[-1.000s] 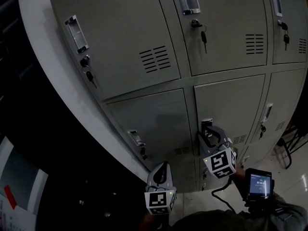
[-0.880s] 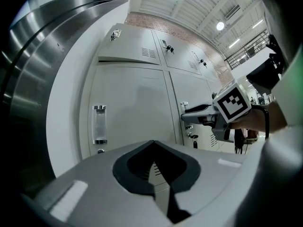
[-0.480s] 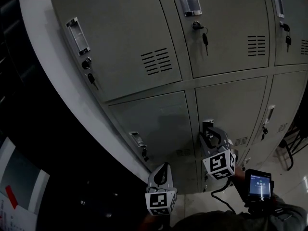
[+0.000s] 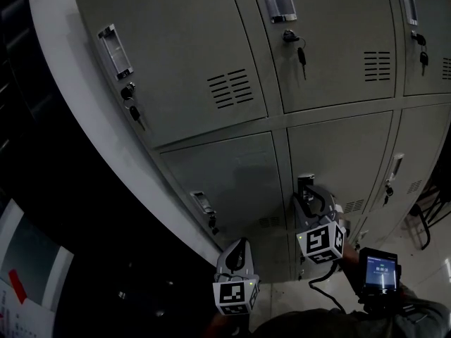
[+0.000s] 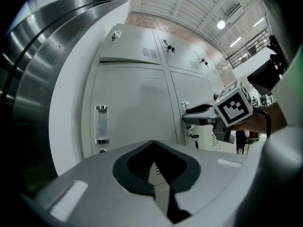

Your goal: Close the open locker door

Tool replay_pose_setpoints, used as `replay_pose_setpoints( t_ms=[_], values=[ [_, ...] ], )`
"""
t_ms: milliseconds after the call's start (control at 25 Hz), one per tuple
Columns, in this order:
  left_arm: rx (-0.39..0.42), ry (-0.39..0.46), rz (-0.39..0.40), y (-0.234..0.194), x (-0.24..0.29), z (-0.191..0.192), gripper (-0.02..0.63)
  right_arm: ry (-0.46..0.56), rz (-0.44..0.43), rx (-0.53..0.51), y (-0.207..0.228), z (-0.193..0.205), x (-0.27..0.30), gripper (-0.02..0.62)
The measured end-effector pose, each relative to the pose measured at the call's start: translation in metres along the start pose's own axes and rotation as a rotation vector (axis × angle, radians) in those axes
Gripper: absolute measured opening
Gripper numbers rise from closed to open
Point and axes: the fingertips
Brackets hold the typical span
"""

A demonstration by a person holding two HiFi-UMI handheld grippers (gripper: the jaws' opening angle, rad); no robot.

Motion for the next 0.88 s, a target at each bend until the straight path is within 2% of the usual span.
replay_pose_setpoints(
  t_ms=[480,880],
  values=[
    [0.001,-0.007,0.045,0.021,0.003,0.002,0.000,0.002,0.000,0.018,0.008,0.001,-0.027,0.147],
    [-0.010,0.012,0.121,0.098,-0.002,-0.015,0.000,-0.036,0.014,0.108,0.041,0.025,-0.108,0.125]
  ],
)
Point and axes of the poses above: the fingertips, and each gripper's own axes: x forward along the fingers, y to its right, z out of its underside, and after that the axes turned 5 degrees about -x, right-handed
